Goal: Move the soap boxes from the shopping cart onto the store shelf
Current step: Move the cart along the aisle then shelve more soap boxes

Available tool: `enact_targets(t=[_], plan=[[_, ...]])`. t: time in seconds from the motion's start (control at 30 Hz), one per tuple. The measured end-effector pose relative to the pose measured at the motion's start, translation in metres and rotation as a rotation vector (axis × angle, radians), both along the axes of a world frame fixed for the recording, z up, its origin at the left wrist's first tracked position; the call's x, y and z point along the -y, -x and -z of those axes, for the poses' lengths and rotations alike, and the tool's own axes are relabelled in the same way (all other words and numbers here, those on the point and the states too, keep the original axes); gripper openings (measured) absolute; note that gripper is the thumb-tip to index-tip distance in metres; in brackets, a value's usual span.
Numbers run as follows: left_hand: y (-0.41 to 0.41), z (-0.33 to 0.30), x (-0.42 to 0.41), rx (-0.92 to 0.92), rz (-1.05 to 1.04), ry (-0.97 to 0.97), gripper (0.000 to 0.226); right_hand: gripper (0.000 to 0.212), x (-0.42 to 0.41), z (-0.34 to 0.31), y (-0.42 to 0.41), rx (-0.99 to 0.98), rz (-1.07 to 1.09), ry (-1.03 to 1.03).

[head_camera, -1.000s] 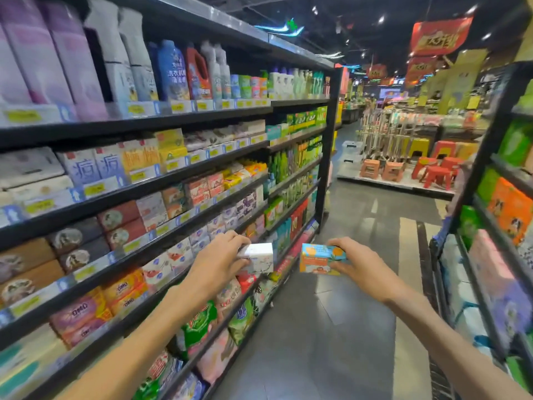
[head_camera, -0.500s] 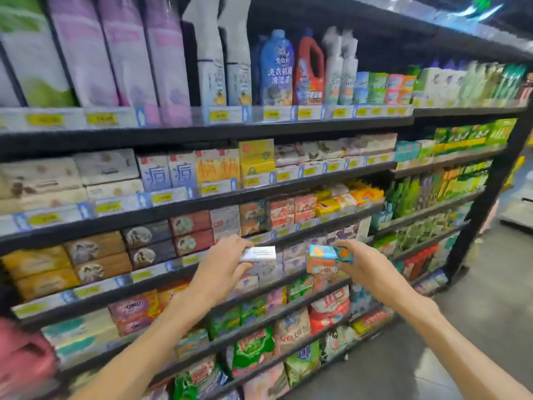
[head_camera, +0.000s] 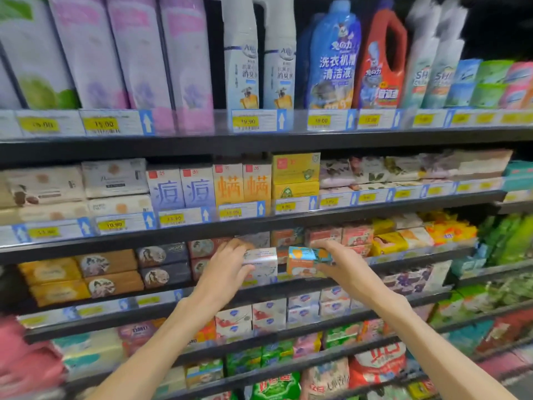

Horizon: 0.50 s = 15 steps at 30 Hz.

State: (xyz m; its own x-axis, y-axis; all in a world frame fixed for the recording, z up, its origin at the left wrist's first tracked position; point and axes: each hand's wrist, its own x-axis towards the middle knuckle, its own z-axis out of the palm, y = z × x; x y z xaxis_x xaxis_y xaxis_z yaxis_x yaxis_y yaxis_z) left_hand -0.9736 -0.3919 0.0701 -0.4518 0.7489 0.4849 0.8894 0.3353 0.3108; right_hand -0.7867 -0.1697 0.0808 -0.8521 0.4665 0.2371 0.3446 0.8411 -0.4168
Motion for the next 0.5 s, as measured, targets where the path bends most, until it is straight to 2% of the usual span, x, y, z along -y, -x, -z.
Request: enact_targets(t=[0.27,0.5], plan=[[0.007,0.005,-0.020,0.028,-0.158,0.076,0.039,0.046,-0.031,0.000,0.048,-0.012,-0.163,-0.002],[0.012,0.020,-0.028,0.054,-0.246,0.141,0.042,0.047,-0.037,0.015,0.065,0.043,-0.215,-0.029]])
